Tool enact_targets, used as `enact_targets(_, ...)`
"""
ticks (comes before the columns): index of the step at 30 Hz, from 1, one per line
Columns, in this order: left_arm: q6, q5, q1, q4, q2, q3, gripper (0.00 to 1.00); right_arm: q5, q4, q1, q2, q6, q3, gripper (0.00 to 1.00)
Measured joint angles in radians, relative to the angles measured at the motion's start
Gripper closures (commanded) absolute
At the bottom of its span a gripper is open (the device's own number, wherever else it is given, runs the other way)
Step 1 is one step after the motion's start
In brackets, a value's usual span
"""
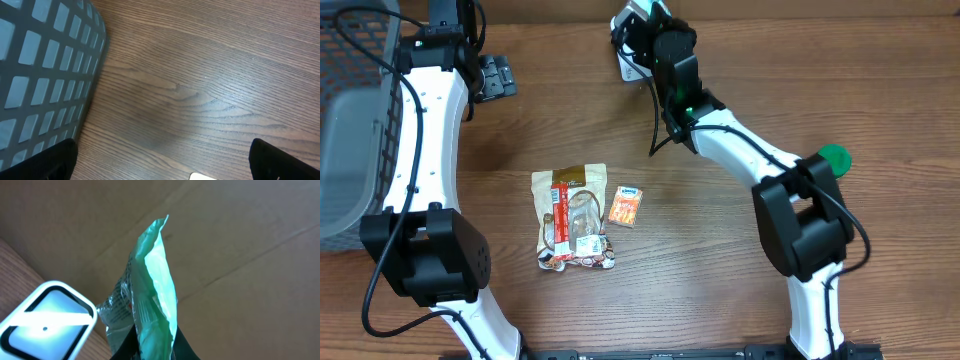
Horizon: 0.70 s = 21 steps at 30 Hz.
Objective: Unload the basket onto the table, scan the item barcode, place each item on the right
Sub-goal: 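Lift the wipes pack and carry it to the white scanner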
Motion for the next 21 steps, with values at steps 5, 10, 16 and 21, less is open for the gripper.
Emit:
enact_targets(5, 0.000, 0.000, 0.000, 0.000, 0.000, 0.000, 0.00, 0.010, 0.100, 0.002, 0.063, -0.002, 0.000, 0.96)
enact_targets(10, 0.000, 0.000, 0.000, 0.000, 0.000, 0.000, 0.00, 0.023, 0.182, 0.008, 0.106, -0.002, 0.000, 0.96)
enact_targets(16, 0.000, 0.000, 0.000, 0.000, 0.000, 0.000, 0.00, 0.023, 0.204, 0.021, 0.122, -0.002, 0.000, 0.96)
enact_targets(21, 0.000, 0.000, 0.000, 0.000, 0.000, 0.000, 0.00, 0.023, 0.209, 0.024, 0.139, -0.001, 0.000, 0.96)
